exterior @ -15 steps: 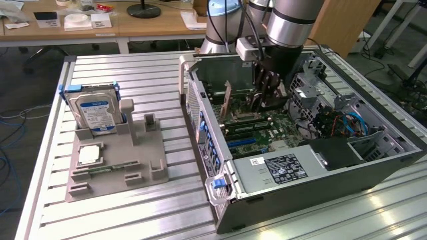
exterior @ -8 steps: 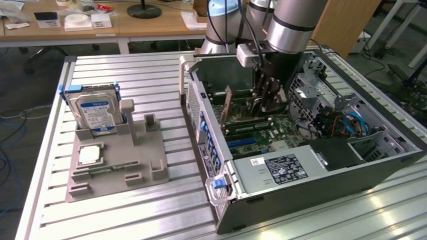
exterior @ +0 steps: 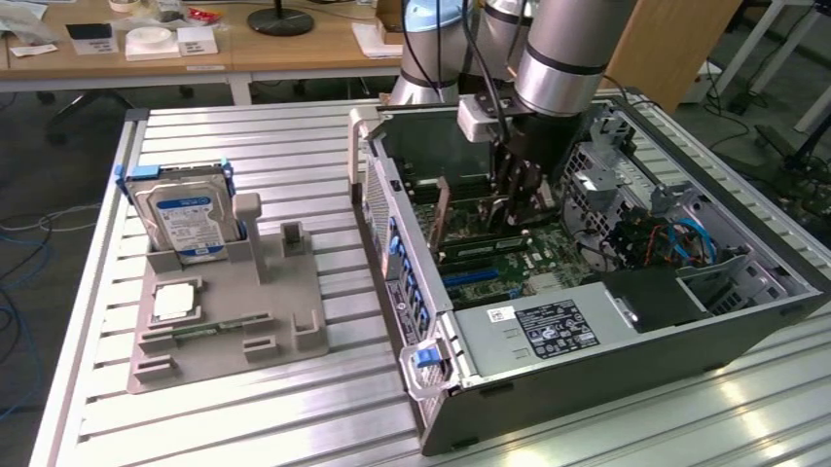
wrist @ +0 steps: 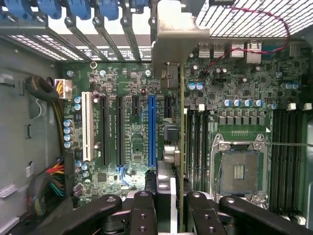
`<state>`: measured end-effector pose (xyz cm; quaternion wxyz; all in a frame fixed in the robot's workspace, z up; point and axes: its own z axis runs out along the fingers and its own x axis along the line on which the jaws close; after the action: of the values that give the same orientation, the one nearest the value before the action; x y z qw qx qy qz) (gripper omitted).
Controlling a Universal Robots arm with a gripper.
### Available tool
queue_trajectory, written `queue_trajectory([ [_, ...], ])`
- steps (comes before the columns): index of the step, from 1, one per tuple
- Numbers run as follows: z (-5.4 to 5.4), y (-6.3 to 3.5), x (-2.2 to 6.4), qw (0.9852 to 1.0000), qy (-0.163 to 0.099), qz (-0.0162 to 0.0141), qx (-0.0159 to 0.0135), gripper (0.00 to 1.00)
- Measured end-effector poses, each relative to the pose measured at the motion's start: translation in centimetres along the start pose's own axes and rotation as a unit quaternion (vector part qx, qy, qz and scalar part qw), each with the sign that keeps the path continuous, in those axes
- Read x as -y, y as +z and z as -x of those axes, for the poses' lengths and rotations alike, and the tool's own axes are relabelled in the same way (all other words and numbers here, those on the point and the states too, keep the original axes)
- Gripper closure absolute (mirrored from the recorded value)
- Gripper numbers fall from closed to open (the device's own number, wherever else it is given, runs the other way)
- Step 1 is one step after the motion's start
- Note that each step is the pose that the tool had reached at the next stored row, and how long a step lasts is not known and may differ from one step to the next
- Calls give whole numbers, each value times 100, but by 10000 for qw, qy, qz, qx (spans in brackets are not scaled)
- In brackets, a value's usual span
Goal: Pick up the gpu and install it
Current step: 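Insert the gpu into the slot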
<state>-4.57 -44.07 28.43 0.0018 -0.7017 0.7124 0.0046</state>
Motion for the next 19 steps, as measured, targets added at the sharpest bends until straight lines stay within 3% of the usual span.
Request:
queue_trajectory([
  [3, -34, 25, -1, 10000, 1, 0, 47, 72],
  [7, -80, 55, 0, 9999, 0, 3, 171, 72],
  [8, -88, 63, 0, 9998, 0, 3, 186, 72],
  [19, -146, 116, -28, 9998, 0, 3, 197, 72],
])
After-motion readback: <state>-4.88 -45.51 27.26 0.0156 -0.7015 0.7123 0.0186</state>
